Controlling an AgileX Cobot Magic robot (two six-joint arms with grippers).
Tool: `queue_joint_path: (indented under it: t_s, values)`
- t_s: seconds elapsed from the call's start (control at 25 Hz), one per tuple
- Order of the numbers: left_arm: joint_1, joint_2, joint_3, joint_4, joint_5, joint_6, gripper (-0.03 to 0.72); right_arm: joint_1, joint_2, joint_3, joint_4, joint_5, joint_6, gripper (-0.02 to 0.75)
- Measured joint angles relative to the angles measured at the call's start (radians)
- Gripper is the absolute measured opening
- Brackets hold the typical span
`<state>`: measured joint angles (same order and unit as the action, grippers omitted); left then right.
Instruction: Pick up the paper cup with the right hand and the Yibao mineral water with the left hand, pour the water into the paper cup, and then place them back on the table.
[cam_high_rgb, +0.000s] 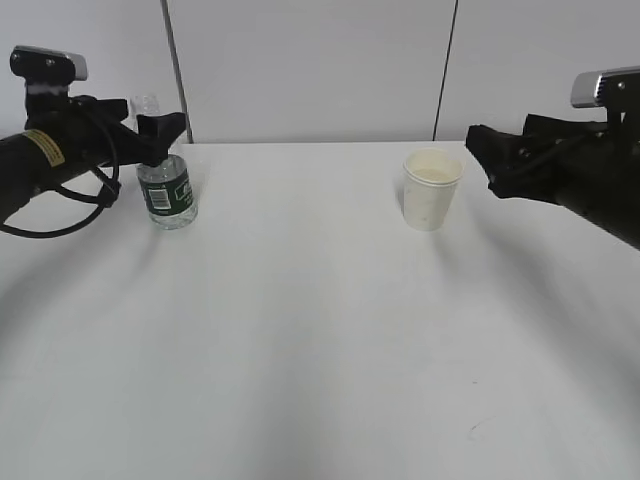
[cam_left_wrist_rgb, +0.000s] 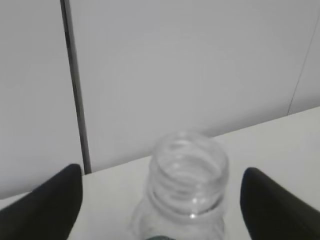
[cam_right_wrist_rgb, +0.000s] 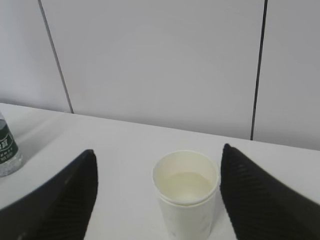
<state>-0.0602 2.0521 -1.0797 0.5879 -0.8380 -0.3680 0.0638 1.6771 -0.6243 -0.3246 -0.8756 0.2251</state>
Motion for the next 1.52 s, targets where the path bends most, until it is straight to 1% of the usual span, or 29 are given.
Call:
queue_joint_path:
  t_s: [0.28, 0.44, 0.56, 0.8, 1.04, 1.2, 1.32, 1.44, 1.52]
  values:
    - [0.000, -0.082, 0.002, 0.004, 0.072, -0.025, 0.580, 0.000, -0.052, 0.000, -0.005, 0.006, 0.034, 0.593]
    - [-0.002, -0.130, 0.006, 0.004, 0.115, -0.041, 0.574, 0.000, -0.074, -0.042, -0.046, 0.040, 0.100, 0.593]
    - [-0.003, -0.176, 0.008, 0.003, 0.164, -0.080, 0.571, 0.000, -0.089, -0.106, -0.081, 0.121, 0.167, 0.593]
    - [-0.007, -0.297, 0.006, 0.000, 0.274, -0.127, 0.559, 0.000, -0.104, -0.268, -0.190, 0.357, 0.302, 0.593]
    - [-0.007, -0.384, -0.061, -0.005, 0.517, -0.196, 0.557, 0.000, -0.104, -0.424, -0.338, 0.567, 0.491, 0.593]
    - [-0.017, -0.422, -0.127, -0.016, 0.741, -0.255, 0.553, 0.000, -0.104, -0.524, -0.495, 0.688, 0.659, 0.593]
    - [-0.047, -0.440, -0.176, -0.024, 0.918, -0.261, 0.549, 0.000, -0.104, -0.575, -0.586, 0.754, 0.742, 0.593]
    - [-0.088, -0.444, -0.232, -0.033, 1.075, -0.261, 0.545, 0.000, -0.104, -0.616, -0.627, 0.790, 0.763, 0.593]
    - [-0.115, -0.444, -0.271, -0.043, 1.176, -0.261, 0.542, 0.000, -0.104, -0.638, -0.683, 0.793, 0.767, 0.593]
